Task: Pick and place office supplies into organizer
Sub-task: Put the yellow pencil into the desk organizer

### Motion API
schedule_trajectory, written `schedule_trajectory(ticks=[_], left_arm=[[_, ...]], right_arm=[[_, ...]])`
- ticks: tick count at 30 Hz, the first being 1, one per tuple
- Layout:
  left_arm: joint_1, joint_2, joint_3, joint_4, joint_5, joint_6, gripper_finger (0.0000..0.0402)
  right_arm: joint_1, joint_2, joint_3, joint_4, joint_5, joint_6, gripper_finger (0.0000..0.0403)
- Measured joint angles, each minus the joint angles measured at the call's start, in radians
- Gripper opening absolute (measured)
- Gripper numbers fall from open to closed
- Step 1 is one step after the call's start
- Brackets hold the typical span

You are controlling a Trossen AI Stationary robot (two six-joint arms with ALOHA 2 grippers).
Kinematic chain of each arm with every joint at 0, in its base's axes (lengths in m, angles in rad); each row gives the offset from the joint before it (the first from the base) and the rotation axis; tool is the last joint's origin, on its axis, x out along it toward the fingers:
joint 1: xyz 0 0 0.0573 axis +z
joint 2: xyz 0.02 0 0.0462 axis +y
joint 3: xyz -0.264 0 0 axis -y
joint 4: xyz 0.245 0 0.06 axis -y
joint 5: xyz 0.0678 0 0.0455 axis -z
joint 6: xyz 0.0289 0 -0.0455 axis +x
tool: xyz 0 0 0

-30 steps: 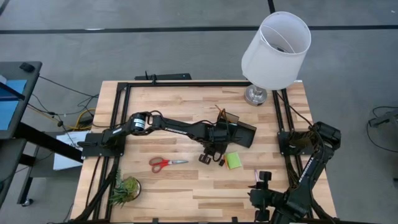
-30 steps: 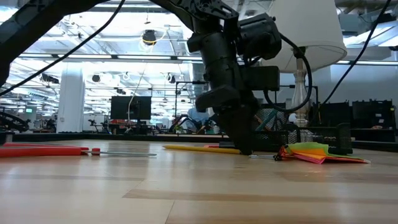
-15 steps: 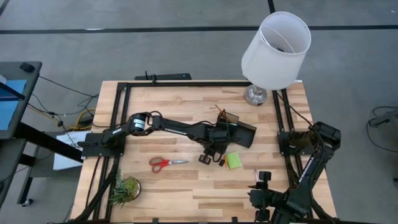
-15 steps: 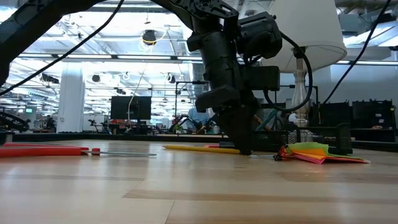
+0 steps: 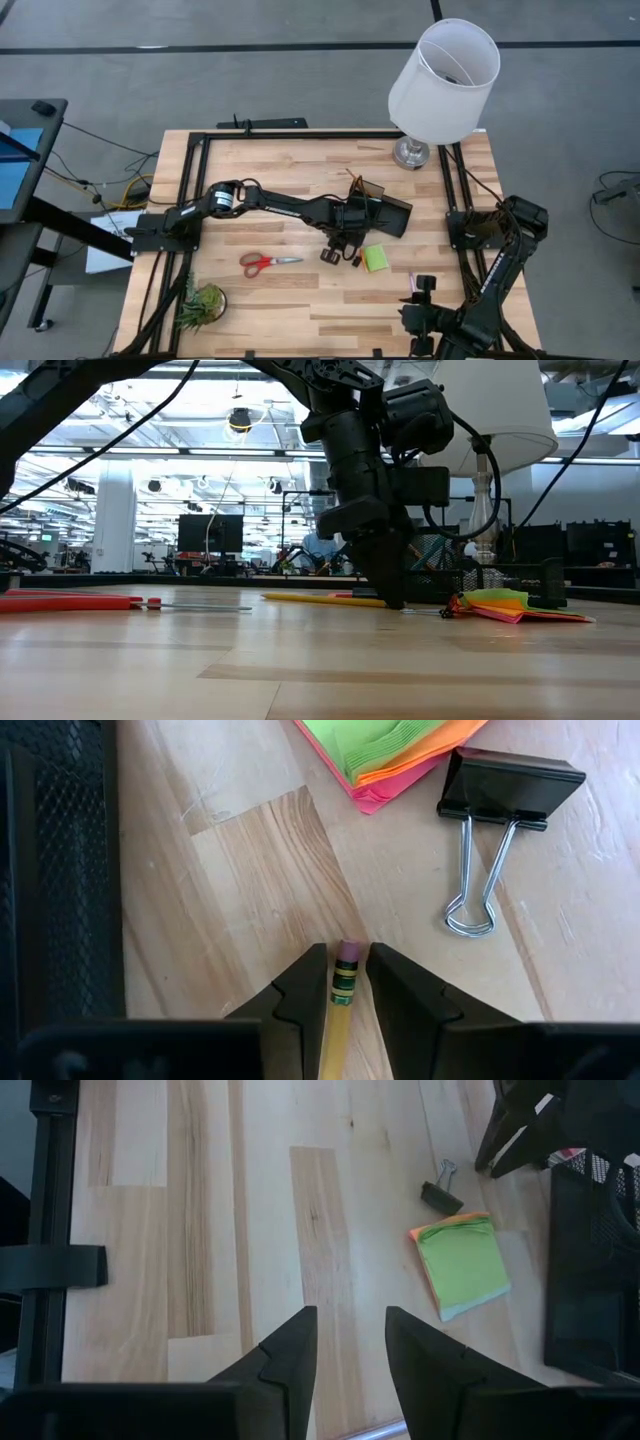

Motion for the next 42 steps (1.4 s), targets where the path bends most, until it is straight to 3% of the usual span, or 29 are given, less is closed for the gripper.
schedule_trajectory(ticks=[24,34,42], left_arm=[[-0.003,0.000,0.000,0.034,0.001,-0.008,0.0072],[-0.017,0.000,0.000,0.027,-0.005,-0.010,0.0008],[-0.056,-0.014,0.001,0.023,-0.142,-0.032,0.0004]], right_arm=[[0.000,0.000,0.000,0.000,0.000,-0.002,0.0114],[0.000,0.000,0.000,-0.001,-0.001,-0.002,0.0114],[0.000,0.000,0.000,-0.001,-0.002,-0.002,0.0114]])
